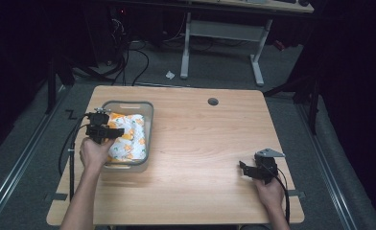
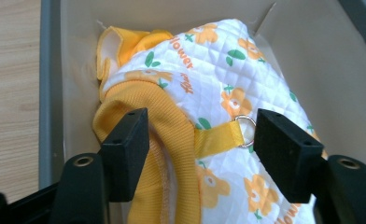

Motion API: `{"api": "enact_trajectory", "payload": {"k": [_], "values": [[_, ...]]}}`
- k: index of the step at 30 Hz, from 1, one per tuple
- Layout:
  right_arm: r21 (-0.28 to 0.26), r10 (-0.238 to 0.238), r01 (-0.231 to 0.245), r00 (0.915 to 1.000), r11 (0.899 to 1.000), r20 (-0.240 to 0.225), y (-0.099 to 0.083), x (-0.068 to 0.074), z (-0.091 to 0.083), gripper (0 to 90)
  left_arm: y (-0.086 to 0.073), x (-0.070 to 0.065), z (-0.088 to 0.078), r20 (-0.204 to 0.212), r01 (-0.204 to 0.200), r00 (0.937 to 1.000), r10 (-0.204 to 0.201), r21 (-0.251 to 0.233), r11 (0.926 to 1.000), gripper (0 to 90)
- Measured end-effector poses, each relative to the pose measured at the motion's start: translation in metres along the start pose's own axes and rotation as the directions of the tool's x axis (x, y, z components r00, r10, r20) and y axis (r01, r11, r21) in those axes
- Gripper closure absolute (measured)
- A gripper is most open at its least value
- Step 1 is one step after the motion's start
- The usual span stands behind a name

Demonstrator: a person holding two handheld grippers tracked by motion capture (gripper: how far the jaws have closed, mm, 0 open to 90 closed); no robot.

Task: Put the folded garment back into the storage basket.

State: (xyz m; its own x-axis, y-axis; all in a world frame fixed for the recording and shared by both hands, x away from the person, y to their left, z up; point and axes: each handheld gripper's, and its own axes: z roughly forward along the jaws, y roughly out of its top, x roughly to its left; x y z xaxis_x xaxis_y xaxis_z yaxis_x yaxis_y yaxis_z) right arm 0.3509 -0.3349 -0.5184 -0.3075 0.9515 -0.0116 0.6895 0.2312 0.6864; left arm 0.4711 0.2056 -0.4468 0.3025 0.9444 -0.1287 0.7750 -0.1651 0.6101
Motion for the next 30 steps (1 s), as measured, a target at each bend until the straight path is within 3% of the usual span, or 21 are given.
{"api": "enact_trajectory", "payload": {"k": [6, 10, 17, 25, 26, 30], "values": [[0.000, 0.001, -0.001, 1.0000, 1.000, 0.000, 0.000, 0.000, 0.000, 26.9, -0.001, -0.013, -0.014, 0.012, -0.035, 0.9993, 0.036, -0.070, 0.9969, 34.5], [0.000, 0.000, 0.000, 1.0000, 1.000, 0.000, 0.000, 0.000, 0.000, 26.9, -0.002, -0.023, -0.023, 0.003, -0.078, 0.9969, 0.079, -0.108, 0.9910, 34.8], [0.000, 0.001, -0.001, 1.0000, 1.000, 0.000, 0.000, 0.000, 0.000, 26.9, -0.004, -0.035, -0.035, 0.021, -0.091, 0.9951, 0.097, -0.185, 0.9784, 34.2], [0.000, 0.001, -0.001, 1.0000, 1.000, 0.000, 0.000, 0.000, 0.000, 26.9, -0.004, -0.051, -0.042, 0.074, -0.085, 0.9919, 0.103, -0.213, 0.9733, 33.3], [0.000, 0.000, 0.000, 1.0000, 1.000, 0.000, 0.000, 0.000, 0.000, 26.9, -0.004, -0.056, -0.043, 0.096, -0.084, 0.9897, 0.107, -0.218, 0.9724, 34.0], [0.000, 0.002, -0.002, 1.0000, 1.000, 0.000, 0.000, 0.000, 0.000, 26.9, -0.004, -0.065, -0.046, 0.109, -0.103, 0.9856, 0.130, -0.226, 0.9687, 34.6]]}}
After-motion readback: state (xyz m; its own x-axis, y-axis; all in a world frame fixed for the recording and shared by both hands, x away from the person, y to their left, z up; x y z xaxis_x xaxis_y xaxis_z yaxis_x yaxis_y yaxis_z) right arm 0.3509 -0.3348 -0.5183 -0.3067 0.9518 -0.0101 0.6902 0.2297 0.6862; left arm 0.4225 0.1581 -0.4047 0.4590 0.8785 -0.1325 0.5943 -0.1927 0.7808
